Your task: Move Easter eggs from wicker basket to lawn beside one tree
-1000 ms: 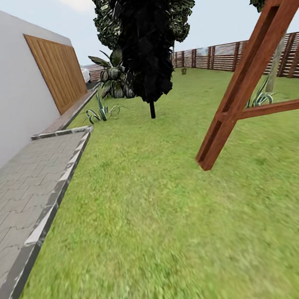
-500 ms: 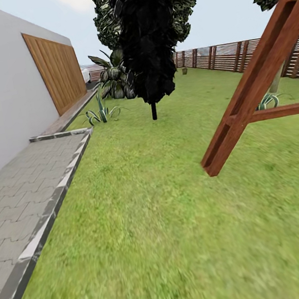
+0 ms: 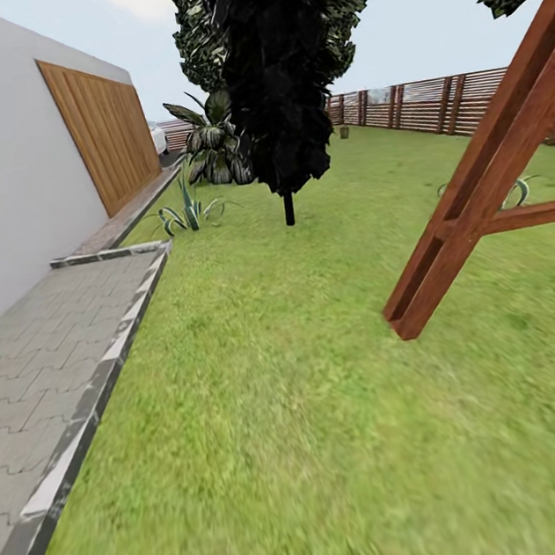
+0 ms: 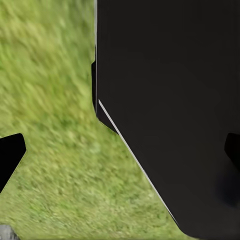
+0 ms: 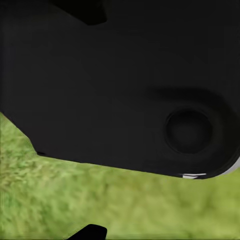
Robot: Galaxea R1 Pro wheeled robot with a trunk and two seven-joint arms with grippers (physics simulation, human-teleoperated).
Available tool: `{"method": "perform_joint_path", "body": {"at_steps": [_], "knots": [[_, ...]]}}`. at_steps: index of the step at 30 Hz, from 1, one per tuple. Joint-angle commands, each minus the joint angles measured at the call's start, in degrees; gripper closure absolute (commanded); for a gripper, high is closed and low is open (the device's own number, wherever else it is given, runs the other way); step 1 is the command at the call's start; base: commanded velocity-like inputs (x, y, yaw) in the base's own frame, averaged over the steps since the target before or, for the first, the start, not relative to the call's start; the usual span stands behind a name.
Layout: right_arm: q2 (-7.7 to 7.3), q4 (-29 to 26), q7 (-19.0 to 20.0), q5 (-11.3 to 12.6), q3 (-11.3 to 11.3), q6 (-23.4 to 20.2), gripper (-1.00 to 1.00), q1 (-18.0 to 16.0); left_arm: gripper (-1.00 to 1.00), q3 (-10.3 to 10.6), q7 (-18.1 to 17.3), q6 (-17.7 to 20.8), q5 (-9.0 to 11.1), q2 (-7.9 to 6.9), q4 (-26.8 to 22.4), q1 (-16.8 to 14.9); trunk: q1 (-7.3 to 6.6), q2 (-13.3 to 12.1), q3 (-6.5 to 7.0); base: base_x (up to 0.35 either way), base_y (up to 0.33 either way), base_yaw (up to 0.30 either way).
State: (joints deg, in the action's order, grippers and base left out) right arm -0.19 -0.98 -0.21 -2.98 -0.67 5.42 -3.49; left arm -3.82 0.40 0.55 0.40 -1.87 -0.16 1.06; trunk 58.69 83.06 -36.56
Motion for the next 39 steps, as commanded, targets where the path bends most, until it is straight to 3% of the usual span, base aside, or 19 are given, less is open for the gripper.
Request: {"method": "perform_joint_path", "body": {"at_steps": [1, 25, 39], "knots": [[0.05, 0.1, 0.0, -0.3, 0.0, 0.2, -1.0, 0.0, -1.0, -0.4, 0.0, 0.2, 0.0, 0.01, 0.0, 0.0, 0.03, 0.0, -0.03, 0.339, 0.077, 0.0], [0.6, 0.2, 0.0, 0.0, 0.2, 0.2, -1.0, 0.0, -1.0, -0.4, 0.0, 1.6, 0.0, -0.06, 0.0, 0.0, 0.03, 0.0, -0.03, 0.339, 0.033, 0.0], [0.14, 0.5, 0.0, -0.5, -0.1, 0.1, -1.0, 0.0, -1.0, -0.4, 0.0, 1.6, 0.0, -0.06, 0.0, 0.0, 0.03, 0.0, -0.03, 0.339, 0.026, 0.0]]}}
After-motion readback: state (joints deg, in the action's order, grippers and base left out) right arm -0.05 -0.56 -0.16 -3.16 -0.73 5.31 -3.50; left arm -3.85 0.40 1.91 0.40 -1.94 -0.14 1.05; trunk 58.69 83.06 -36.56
